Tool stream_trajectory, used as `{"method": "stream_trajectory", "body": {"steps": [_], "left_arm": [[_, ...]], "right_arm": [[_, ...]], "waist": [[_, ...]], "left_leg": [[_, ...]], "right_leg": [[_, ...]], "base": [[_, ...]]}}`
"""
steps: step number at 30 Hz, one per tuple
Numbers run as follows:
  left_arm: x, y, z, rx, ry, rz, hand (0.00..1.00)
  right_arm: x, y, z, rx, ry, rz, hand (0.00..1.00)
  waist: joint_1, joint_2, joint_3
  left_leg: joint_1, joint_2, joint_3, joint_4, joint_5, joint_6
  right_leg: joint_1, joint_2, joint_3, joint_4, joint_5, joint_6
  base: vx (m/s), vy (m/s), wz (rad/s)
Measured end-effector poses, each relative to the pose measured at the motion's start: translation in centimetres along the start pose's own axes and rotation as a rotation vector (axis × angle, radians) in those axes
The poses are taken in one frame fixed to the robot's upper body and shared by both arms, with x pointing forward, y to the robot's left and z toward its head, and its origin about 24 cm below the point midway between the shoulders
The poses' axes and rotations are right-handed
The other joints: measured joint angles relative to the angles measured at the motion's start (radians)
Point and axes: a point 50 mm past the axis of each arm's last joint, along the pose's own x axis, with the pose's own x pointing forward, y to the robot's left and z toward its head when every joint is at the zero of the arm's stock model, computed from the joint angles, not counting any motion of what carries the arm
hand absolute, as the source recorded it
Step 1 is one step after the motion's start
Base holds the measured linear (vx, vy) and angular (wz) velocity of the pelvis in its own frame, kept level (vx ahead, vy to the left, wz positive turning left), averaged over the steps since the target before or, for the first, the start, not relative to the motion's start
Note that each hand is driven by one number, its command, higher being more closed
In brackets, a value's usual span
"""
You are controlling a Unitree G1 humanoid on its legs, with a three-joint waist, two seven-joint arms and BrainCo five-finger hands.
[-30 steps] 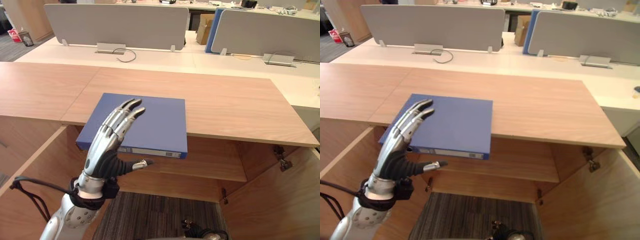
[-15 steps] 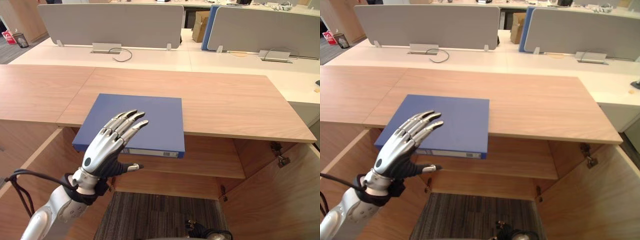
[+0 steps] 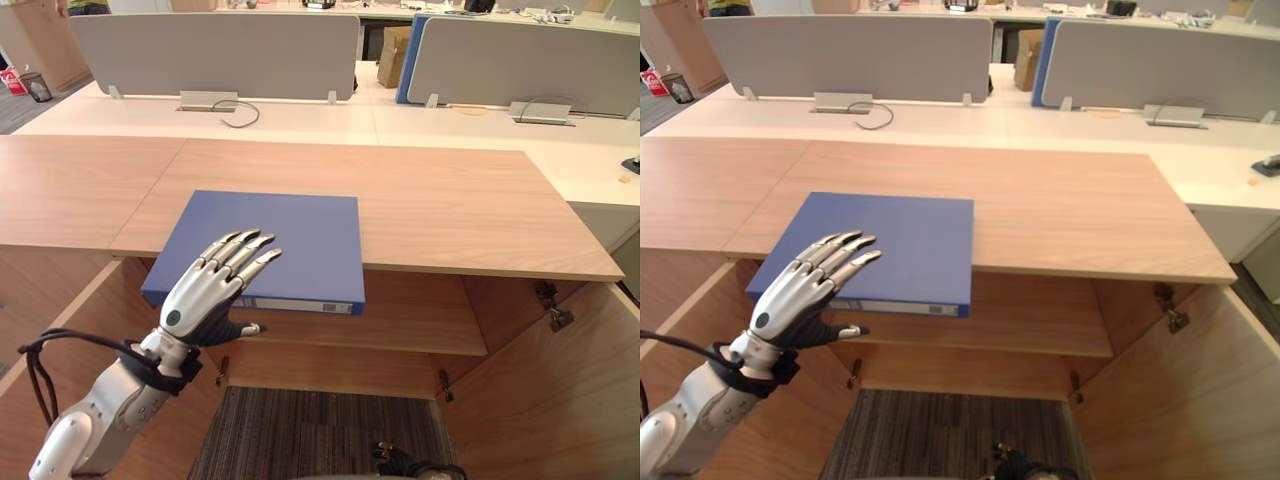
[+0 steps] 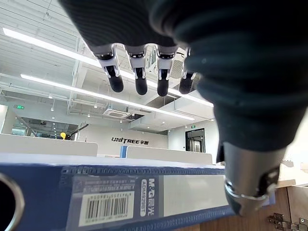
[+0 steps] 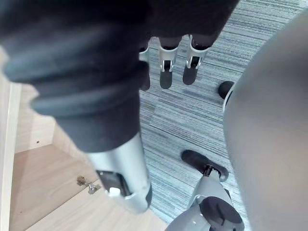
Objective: Walk over to the cabinet, pick up the folder, carry it to the office cabinet, place the folder inside the office cabinet, then close the office cabinet door
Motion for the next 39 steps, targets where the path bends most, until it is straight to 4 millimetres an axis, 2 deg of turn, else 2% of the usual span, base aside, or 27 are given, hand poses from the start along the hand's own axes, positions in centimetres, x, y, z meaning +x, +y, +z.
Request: {"method": "stream_trajectory", "body": {"steps": [10, 18, 22, 38, 39], "left_arm": [[-0.8, -1.7, -2.2, 0.038, 0.107, -0.065, 0.00], [-0.8, -1.6, -4.1, 0.116, 0.181, -0.045, 0.00], [-1.0, -1.9, -5.1, 0.138, 0.223, -0.054, 0.00], [-1.9, -3.4, -6.9, 0.146, 0.357, -0.081, 0.00], [-2.1, -3.6, -7.1, 0.145, 0.365, -0.089, 1.00]], "right_arm": [[-0.2, -0.3, -0.4, 0.032, -0.002, -0.017, 0.00], [-0.3, -0.6, -0.7, 0.032, -0.003, -0.032, 0.00], [-0.3, -0.8, -0.5, 0.033, -0.010, -0.037, 0.00], [-0.6, -1.8, -0.6, 0.036, -0.020, -0.082, 0.00], [-0.6, -1.8, -0.5, 0.032, -0.022, -0.083, 0.00]], "waist": [[-0.002, 0.002, -0.008], [-0.009, 0.007, -0.011], [-0.023, 0.006, -0.011], [-0.044, 0.015, -0.003], [-0.045, 0.016, -0.002]], "left_leg": [[0.016, 0.005, 0.016, -0.016, 0.002, -0.003], [0.047, 0.004, 0.028, -0.051, 0.008, -0.001], [0.049, 0.002, 0.030, -0.059, 0.009, -0.001], [0.064, 0.002, 0.050, -0.066, 0.009, 0.000], [0.064, 0.002, 0.050, -0.066, 0.009, 0.000]], "right_leg": [[0.000, 0.005, 0.017, 0.001, 0.003, -0.005], [0.021, 0.009, 0.023, -0.041, 0.017, -0.011], [0.034, 0.009, 0.023, -0.060, 0.025, -0.010], [0.043, 0.009, 0.032, -0.079, 0.041, -0.009], [0.043, 0.009, 0.032, -0.081, 0.041, -0.009]], "base": [[-0.01, 0.017, -0.05], [0.00, 0.017, -0.04], [0.01, 0.002, 0.00], [-0.03, 0.003, -0.03], [0.00, 0.000, 0.00]]}}
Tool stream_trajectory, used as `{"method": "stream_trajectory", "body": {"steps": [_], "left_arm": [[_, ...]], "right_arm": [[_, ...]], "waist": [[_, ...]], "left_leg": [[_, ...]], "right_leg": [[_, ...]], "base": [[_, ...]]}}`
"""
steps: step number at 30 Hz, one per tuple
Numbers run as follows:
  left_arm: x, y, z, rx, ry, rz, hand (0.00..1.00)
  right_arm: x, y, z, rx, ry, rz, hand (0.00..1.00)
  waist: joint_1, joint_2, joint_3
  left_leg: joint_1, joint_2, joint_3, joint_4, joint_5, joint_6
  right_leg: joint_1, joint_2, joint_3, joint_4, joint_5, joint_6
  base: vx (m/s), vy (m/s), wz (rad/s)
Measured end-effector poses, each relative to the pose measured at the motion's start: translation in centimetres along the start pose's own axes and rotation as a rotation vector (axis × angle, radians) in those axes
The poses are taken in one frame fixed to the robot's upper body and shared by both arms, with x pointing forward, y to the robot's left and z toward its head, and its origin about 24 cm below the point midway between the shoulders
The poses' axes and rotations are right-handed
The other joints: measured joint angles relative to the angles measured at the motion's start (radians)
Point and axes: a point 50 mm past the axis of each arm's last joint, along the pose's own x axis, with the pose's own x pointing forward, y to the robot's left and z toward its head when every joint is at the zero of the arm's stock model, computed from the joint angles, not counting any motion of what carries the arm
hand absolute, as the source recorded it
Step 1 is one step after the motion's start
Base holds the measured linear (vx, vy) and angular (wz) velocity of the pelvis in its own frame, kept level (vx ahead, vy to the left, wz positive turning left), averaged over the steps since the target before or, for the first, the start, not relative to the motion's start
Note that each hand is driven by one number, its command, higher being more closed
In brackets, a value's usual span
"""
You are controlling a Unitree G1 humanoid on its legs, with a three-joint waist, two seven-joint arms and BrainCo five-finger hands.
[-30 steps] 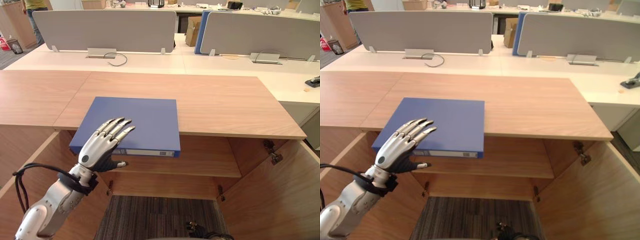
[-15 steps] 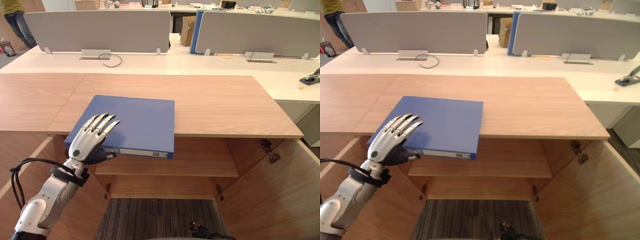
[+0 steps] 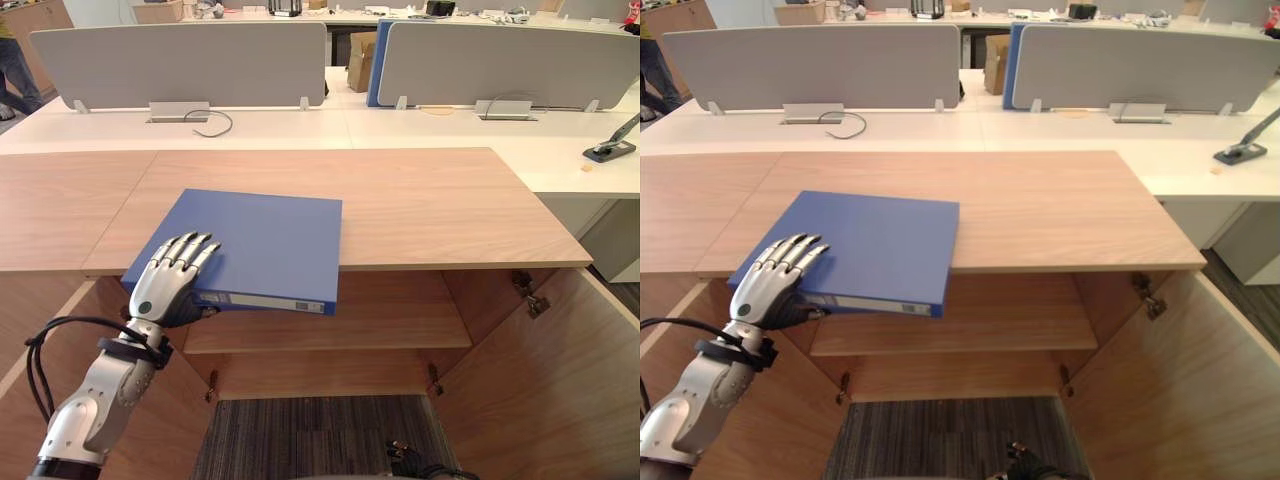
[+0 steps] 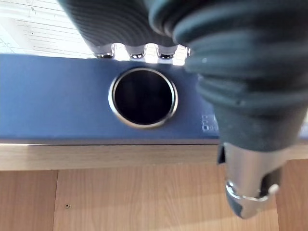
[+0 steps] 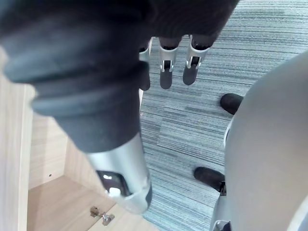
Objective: Walk over to the cabinet, pick up the folder, carry it to the office cabinet, place the folder inside the office cabinet, then close the office cabinet door
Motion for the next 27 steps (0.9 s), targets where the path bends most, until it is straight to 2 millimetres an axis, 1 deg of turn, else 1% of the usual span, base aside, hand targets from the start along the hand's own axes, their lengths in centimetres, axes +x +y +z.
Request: {"method": "stream_trajectory", "body": {"steps": [2, 6, 11, 17, 24, 27], "left_arm": [[-0.1, -0.1, -0.1, 0.004, 0.009, -0.005, 1.00], [0.0, 0.3, -0.4, 0.001, 0.036, 0.045, 1.00], [0.5, 0.7, -0.4, -0.003, 0.042, 0.091, 1.00], [0.5, 0.5, -0.7, 0.013, 0.053, 0.087, 1.00], [0.6, 0.4, -0.9, -0.005, 0.101, 0.114, 1.00], [0.7, 1.1, -0.3, -0.057, 0.147, 0.191, 1.00]], "right_arm": [[0.0, -0.1, 0.0, 0.004, 0.000, -0.003, 0.00], [-0.1, -0.4, -0.1, 0.029, 0.000, -0.018, 0.00], [0.0, -0.4, -0.1, 0.028, 0.000, -0.018, 0.00], [0.0, -0.4, 0.0, 0.027, 0.000, -0.018, 0.00], [-0.1, -0.6, 0.7, 0.015, -0.039, -0.021, 0.00], [-0.3, -0.8, 0.7, 0.011, -0.050, -0.029, 0.00]], "waist": [[-0.002, 0.000, 0.001], [-0.009, 0.002, 0.002], [-0.012, 0.002, 0.001], [-0.015, 0.005, 0.002], [-0.027, 0.006, 0.003], [-0.029, 0.006, 0.005]], "left_leg": [[0.000, 0.000, 0.000, 0.000, 0.000, 0.000], [0.000, 0.000, 0.001, -0.001, 0.000, 0.000], [0.003, 0.001, 0.004, -0.001, 0.000, 0.000], [0.017, 0.000, 0.020, -0.005, 0.000, 0.000], [0.016, 0.002, 0.025, -0.011, 0.000, 0.000], [0.013, 0.001, 0.026, -0.015, 0.000, 0.000]], "right_leg": [[0.000, 0.001, 0.000, -0.001, 0.000, 0.000], [0.002, 0.001, 0.000, -0.003, 0.000, 0.000], [0.004, 0.001, 0.003, -0.003, 0.002, -0.001], [0.011, 0.002, 0.021, -0.018, 0.013, 0.001], [0.003, 0.005, 0.028, -0.018, 0.014, 0.001], [-0.003, 0.005, 0.029, -0.018, 0.014, 0.001]], "base": [[0.00, 0.000, 0.00], [0.00, 0.000, 0.00], [-0.02, 0.000, -0.01], [-0.05, 0.007, -0.08], [-0.02, -0.001, -0.02], [0.00, 0.000, 0.00]]}}
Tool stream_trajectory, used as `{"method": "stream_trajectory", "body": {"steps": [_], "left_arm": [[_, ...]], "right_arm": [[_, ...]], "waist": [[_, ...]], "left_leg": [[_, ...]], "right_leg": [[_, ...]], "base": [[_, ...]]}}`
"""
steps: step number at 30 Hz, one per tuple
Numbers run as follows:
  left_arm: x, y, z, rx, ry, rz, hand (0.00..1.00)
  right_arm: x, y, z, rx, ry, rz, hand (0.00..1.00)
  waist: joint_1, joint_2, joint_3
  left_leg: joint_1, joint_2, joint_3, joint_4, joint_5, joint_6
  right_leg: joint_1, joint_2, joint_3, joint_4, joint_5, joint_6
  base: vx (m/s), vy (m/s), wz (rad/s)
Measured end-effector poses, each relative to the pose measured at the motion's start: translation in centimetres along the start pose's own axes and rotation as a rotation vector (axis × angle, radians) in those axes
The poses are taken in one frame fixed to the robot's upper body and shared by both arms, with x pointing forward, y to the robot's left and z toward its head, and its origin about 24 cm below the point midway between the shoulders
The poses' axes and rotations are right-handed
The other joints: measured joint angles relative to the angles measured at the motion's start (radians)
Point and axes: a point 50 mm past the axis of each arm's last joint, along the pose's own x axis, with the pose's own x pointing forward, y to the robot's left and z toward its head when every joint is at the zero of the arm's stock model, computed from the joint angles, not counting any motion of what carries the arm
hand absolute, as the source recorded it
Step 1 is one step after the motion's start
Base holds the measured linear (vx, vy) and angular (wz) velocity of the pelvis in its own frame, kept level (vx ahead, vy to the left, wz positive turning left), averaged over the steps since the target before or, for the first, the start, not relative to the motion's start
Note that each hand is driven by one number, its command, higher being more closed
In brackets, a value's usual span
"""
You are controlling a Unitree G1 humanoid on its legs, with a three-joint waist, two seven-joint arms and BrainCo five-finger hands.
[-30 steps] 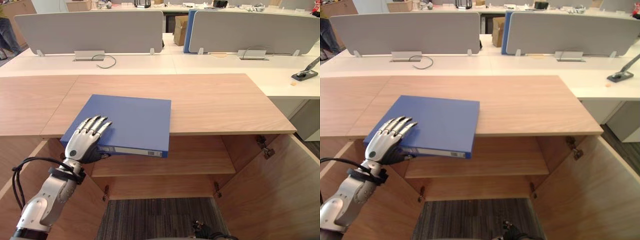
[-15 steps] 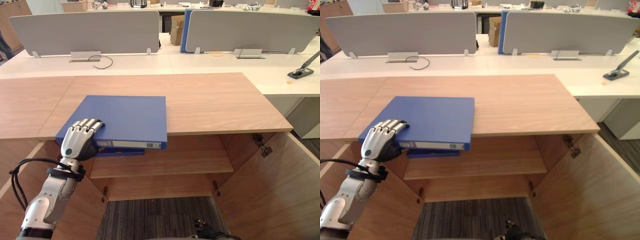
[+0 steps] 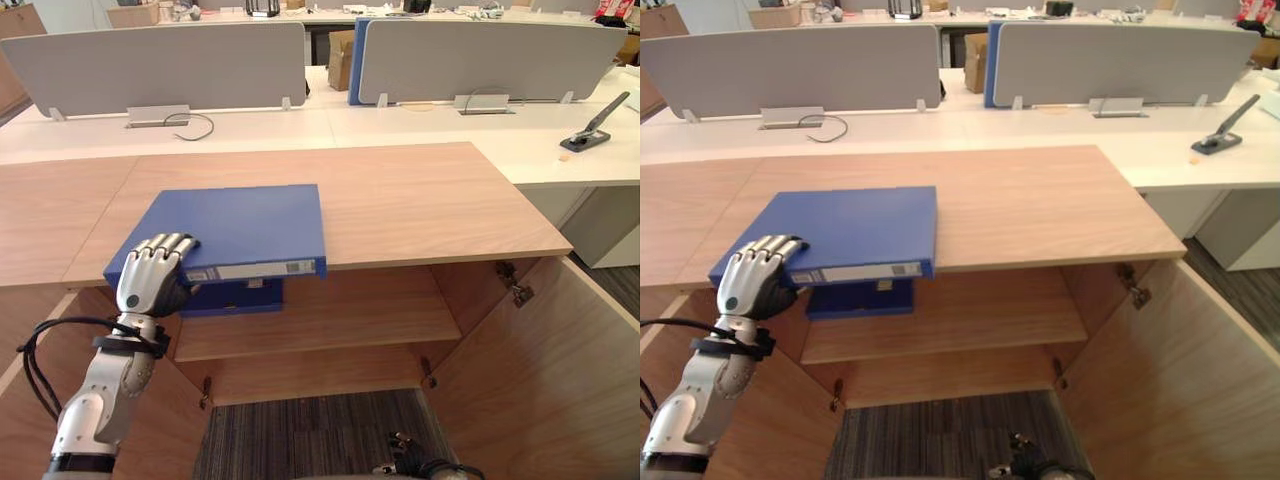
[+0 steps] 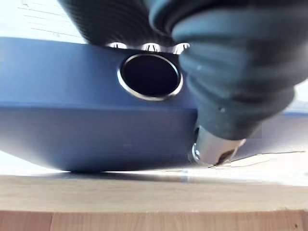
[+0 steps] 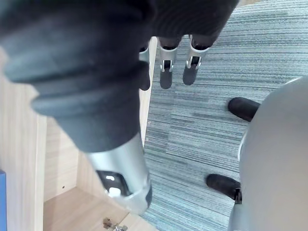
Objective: Walk over to the cabinet, pick up the folder, carry it to the office cabinet, place the folder inside the office cabinet, then close the office cabinet door
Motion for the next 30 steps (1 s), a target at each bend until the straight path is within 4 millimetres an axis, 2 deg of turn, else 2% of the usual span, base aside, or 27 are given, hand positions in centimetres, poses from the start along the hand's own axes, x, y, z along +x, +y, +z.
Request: {"method": "stream_trajectory", "body": {"steps": [2, 5, 10, 14, 16, 17, 19, 21, 22, 25, 26, 29, 30], "left_arm": [[-0.2, 0.7, 0.6, -0.089, 0.063, 0.077, 1.00], [-1.3, 2.2, 2.1, -0.334, 0.175, 0.240, 1.00], [-2.3, 3.3, 2.8, -0.666, 0.268, 0.381, 1.00], [-2.9, 4.4, 3.0, -0.928, 0.268, 0.458, 1.00], [-3.2, 5.1, 3.1, -1.178, 0.237, 0.510, 1.00], [-3.4, 5.3, 3.1, -1.249, 0.226, 0.521, 1.00], [-4.0, 6.5, 3.6, -1.475, 0.157, 0.572, 1.00], [-4.3, 7.3, 4.1, -1.613, 0.087, 0.596, 1.00], [-4.4, 7.7, 4.2, -1.670, 0.048, 0.599, 1.00], [-4.7, 7.8, 4.9, -1.816, -0.041, 0.563, 1.00], [-4.9, 7.6, 5.0, -1.847, -0.042, 0.550, 1.00], [-5.6, 6.6, 5.7, -1.935, 0.009, 0.494, 1.00], [-5.7, 6.4, 5.9, -1.945, 0.026, 0.484, 1.00]], "right_arm": [[0.0, 0.0, -0.2, -0.008, 0.005, 0.001, 0.00], [-0.1, 0.0, -0.2, -0.007, 0.007, -0.002, 0.00], [0.0, 0.2, -0.2, 0.000, 0.009, 0.001, 0.00], [0.1, 0.8, 0.0, 0.048, 0.000, 0.008, 0.00], [0.1, 0.7, 0.0, 0.166, -0.009, -0.015, 0.00], [0.1, 0.7, 0.0, 0.197, -0.012, -0.023, 0.00], [0.1, 1.0, 0.7, 0.291, -0.047, -0.042, 0.00], [-0.1, 0.9, 2.4, 0.336, -0.141, -0.054, 0.00], [-0.4, 0.8, 3.9, 0.358, -0.217, -0.058, 0.00], [-2.9, -0.4, 9.6, 0.389, -0.533, -0.092, 0.00], [-3.9, -0.9, 11.0, 0.399, -0.613, -0.112, 0.00], [-6.9, -2.6, 13.7, 0.497, -0.812, -0.232, 0.00], [-7.3, -2.9, 13.9, 0.518, -0.835, -0.260, 0.00]], "waist": [[0.001, 0.000, 0.001], [0.005, -0.001, 0.011], [0.017, 0.012, 0.019], [0.018, 0.014, 0.019], [0.022, 0.012, 0.017], [0.022, 0.012, 0.016], [0.022, 0.012, 0.016], [0.021, 0.012, 0.016], [0.018, 0.012, 0.016], [0.014, 0.010, 0.014], [0.012, 0.009, 0.014], [0.007, 0.003, 0.014], [0.007, 0.001, 0.015]], "left_leg": [[-0.004, 0.000, 0.000, 0.000, 0.000, 0.000], [-0.025, -0.002, -0.002, 0.015, -0.002, 0.002], [-0.032, 0.005, -0.012, 0.051, -0.015, -0.001], [-0.031, 0.016, -0.019, 0.053, -0.019, -0.004], [-0.032, 0.019, -0.021, 0.054, -0.019, -0.005], [-0.032, 0.020, -0.021, 0.054, -0.019, -0.005], [-0.030, 0.020, -0.022, 0.050, -0.016, -0.006], [-0.030, 0.021, -0.022, 0.048, -0.013, -0.006], [-0.030, 0.021, -0.021, 0.047, -0.012, -0.006], [-0.028, 0.022, -0.020, 0.047, -0.012, -0.006], [-0.025, 0.022, -0.020, 0.047, -0.012, -0.006], [-0.018, 0.024, -0.016, 0.048, -0.012, -0.006], [-0.015, 0.024, -0.014, 0.048, -0.012, -0.006]], "right_leg": [[-0.003, -0.001, 0.001, 0.000, 0.000, 0.000], [-0.014, -0.003, 0.006, 0.001, 0.000, 0.000], [-0.011, 0.001, 0.019, 0.011, -0.002, -0.002], [-0.016, 0.010, 0.019, 0.028, -0.007, -0.008], [-0.017, 0.012, 0.019, 0.038, -0.010, -0.010], [-0.017, 0.012, 0.019, 0.039, -0.010, -0.010], [-0.019, 0.013, 0.019, 0.043, -0.010, -0.009], [-0.020, 0.014, 0.019, 0.044, -0.010, -0.009], [-0.020, 0.014, 0.019, 0.044, -0.010, -0.009], [-0.020, 0.014, 0.019, 0.042, -0.009, -0.009], [-0.020, 0.013, 0.019, 0.042, -0.009, -0.009], [-0.013, 0.007, 0.019, 0.040, -0.009, -0.009], [-0.009, 0.007, 0.019, 0.039, -0.009, -0.009]], "base": [[0.00, 0.000, 0.00], [0.00, -0.003, -0.01], [-0.02, -0.016, -0.04], [-0.06, -0.012, 0.01], [-0.07, -0.001, 0.00], [-0.06, 0.012, 0.00], [-0.04, 0.014, 0.00], [0.00, 0.000, 0.00], [0.00, 0.000, 0.00], [0.00, 0.000, 0.00], [0.00, 0.000, 0.00], [0.00, 0.000, 0.00], [0.00, 0.000, 0.00]]}}
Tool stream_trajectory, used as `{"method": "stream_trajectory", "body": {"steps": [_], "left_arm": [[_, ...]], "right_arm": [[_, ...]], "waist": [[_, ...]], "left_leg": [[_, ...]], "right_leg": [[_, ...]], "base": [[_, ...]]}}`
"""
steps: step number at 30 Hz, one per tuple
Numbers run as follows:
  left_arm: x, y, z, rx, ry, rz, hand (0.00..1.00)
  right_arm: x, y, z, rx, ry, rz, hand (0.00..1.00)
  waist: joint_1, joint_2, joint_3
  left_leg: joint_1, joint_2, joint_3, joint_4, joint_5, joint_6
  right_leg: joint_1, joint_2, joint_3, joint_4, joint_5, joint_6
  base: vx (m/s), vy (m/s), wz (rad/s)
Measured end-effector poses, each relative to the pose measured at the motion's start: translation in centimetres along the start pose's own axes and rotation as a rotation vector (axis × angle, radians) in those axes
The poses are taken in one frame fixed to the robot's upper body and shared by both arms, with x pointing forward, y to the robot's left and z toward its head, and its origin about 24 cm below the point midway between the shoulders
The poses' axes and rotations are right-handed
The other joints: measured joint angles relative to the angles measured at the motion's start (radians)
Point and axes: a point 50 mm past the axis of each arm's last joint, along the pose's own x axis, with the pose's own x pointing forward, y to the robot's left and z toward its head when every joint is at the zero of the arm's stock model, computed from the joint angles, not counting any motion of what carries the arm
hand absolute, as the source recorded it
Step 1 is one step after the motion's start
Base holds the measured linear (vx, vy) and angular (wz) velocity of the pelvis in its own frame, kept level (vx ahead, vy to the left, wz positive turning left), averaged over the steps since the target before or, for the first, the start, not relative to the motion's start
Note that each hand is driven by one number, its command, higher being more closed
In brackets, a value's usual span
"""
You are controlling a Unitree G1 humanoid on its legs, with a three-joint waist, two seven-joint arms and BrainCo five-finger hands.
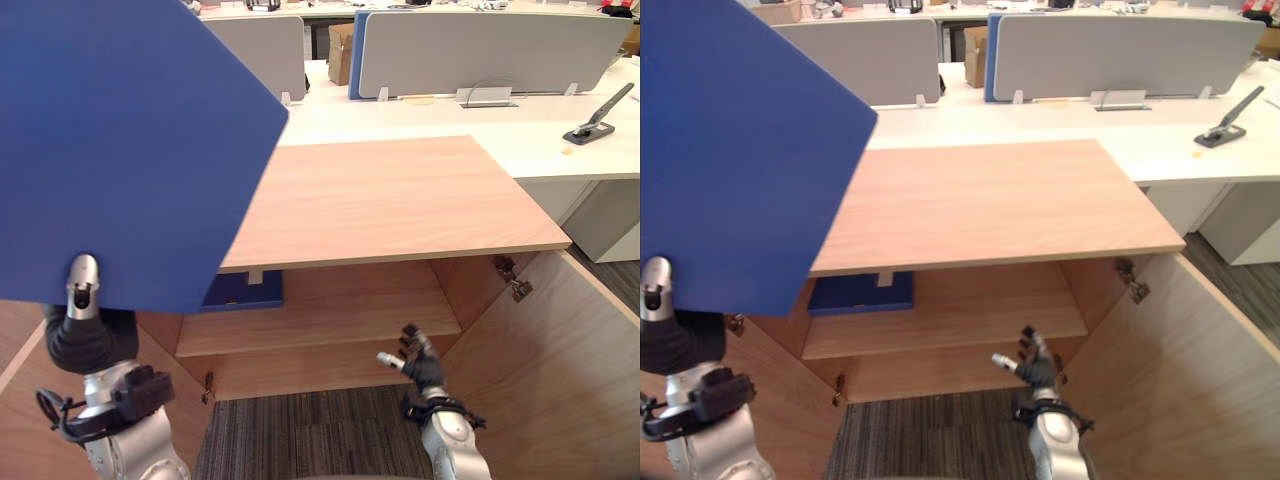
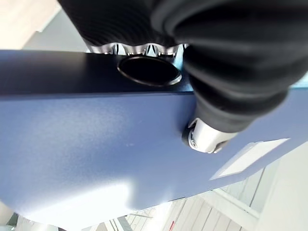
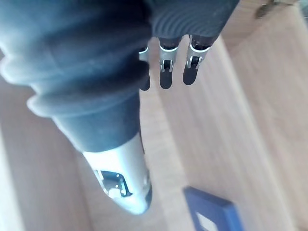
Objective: Walk over to the cabinet, pick up the folder, carry it to the office cabinet, place the folder inside the office cabinet, then close the office cabinet door
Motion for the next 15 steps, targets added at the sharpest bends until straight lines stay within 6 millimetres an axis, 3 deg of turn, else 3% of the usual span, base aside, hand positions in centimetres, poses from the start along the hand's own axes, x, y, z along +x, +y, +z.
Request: {"method": "stream_trajectory", "body": {"steps": [5, 10, 15], "left_arm": [[-1.4, -0.4, -1.4, 0.147, 0.119, 0.026, 1.00], [-2.4, -1.2, -3.5, 0.213, 0.250, -0.018, 1.00], [-2.8, -1.8, -4.4, 0.221, 0.291, -0.043, 1.00]], "right_arm": [[-1.1, -0.5, 2.9, 0.027, -0.129, -0.094, 0.00], [-2.5, 0.1, 9.0, -0.025, -0.402, -0.138, 0.00], [-3.6, 0.3, 11.9, -0.043, -0.556, -0.195, 0.00]], "waist": [[-0.004, -0.012, -0.001], [-0.003, -0.010, -0.005], [-0.013, -0.009, -0.007]], "left_leg": [[0.009, 0.005, 0.018, 0.006, -0.007, -0.003], [0.017, 0.021, 0.049, 0.030, -0.030, -0.009], [0.015, 0.028, 0.055, 0.040, -0.037, -0.015]], "right_leg": [[0.008, 0.002, 0.006, -0.002, 0.000, 0.000], [0.012, 0.015, 0.032, -0.001, 0.000, 0.000], [0.010, 0.023, 0.040, -0.003, 0.000, 0.000]], "base": [[-0.01, 0.007, -0.06], [-0.02, -0.001, -0.18], [0.02, -0.004, -0.05]]}}
